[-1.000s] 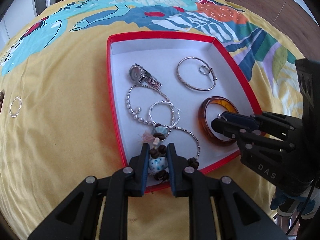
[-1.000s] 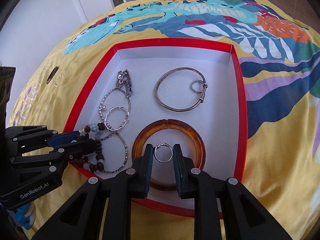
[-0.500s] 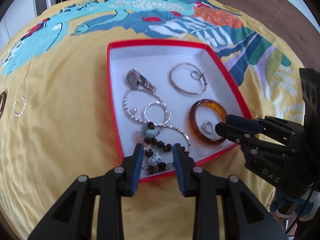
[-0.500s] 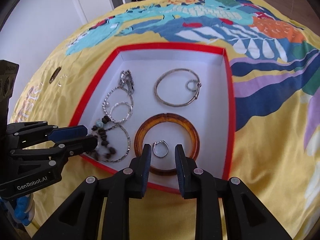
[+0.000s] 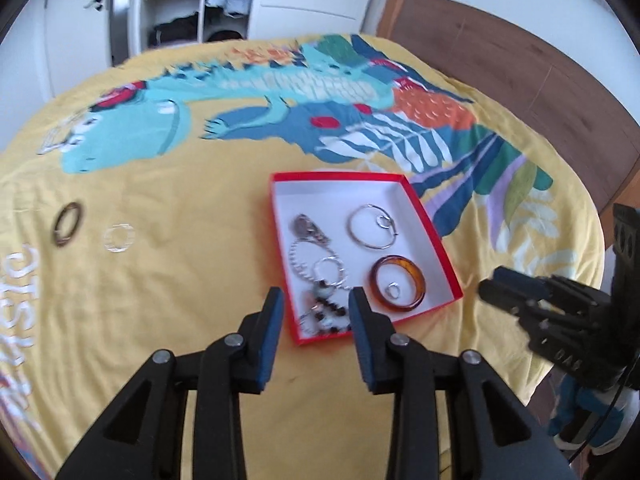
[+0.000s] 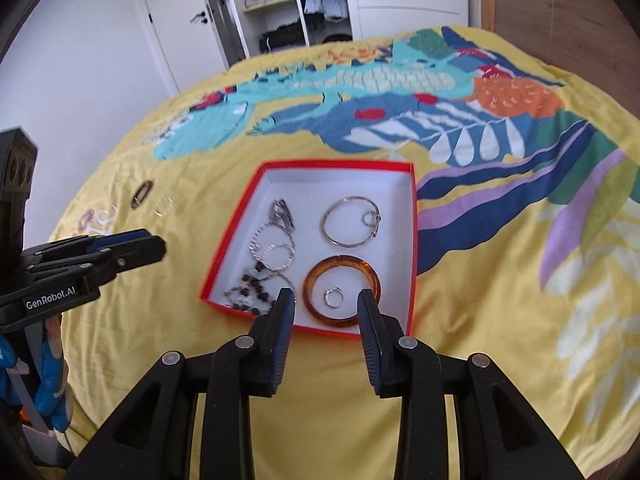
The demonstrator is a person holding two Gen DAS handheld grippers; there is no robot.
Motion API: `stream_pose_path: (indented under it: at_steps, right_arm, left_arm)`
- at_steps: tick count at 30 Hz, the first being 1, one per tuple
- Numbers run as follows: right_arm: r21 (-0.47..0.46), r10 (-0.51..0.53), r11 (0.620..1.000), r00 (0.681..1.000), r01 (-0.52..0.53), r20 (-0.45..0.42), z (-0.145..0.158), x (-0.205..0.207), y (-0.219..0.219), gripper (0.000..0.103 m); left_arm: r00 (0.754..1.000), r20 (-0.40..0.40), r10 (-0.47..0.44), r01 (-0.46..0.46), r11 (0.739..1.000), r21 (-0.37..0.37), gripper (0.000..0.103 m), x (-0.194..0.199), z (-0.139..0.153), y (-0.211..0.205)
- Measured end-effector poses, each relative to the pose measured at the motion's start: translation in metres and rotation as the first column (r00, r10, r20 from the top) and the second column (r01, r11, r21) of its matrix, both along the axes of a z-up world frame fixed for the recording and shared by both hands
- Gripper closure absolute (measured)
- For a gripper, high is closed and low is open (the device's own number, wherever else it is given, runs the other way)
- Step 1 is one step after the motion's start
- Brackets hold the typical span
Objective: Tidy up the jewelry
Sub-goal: 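Move both open tools back toward the tortoiseshell bangle and twisted hoop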
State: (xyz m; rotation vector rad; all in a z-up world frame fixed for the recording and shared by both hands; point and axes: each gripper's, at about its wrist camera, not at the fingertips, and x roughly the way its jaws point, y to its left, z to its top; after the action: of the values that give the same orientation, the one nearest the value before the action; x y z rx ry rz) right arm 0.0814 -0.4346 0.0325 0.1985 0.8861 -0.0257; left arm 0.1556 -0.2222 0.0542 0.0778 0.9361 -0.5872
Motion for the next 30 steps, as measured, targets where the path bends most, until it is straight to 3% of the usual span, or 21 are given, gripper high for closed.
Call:
stream_pose_path:
  at_steps: [8,14,17,20,30]
  right_arm:
    - [0.003,0.019,1.0,0.997,-0.019,0.077,0.043,-0.037,0.038,0.069]
    - [0.012,0.037,0.999,0.991,-0.039,0.128,0.067,-0.063,0.067,0.068]
    - [0.016,0.052,0.998,0.988,-0.055,0.146,0.076,-0.077,0.085,0.068]
    - [0.007,0.077,0.997,0.984,-0.079,0.162,0.083,-0.089,0.103,0.068]
    - [-0.019,0.175,0.984,0.968,-0.175,0.179,0.09,-0.117,0.168,0.068]
  left_arm:
    - [0.994,0.019,0.105,-0.105,0.994,0.0,0.071,-0.039,0.026,0.072]
    - [0.98,0.079,0.185,-0.184,0.983,-0.018,0.071,-0.076,0.051,0.118]
    - [0.965,0.125,0.231,-0.23,0.973,-0.024,0.069,-0.096,0.065,0.135]
    - [0.947,0.168,0.273,-0.272,0.962,-0.03,0.062,-0.114,0.076,0.153]
    - [0.882,0.275,0.383,-0.397,0.918,-0.003,0.061,-0.166,0.087,0.206]
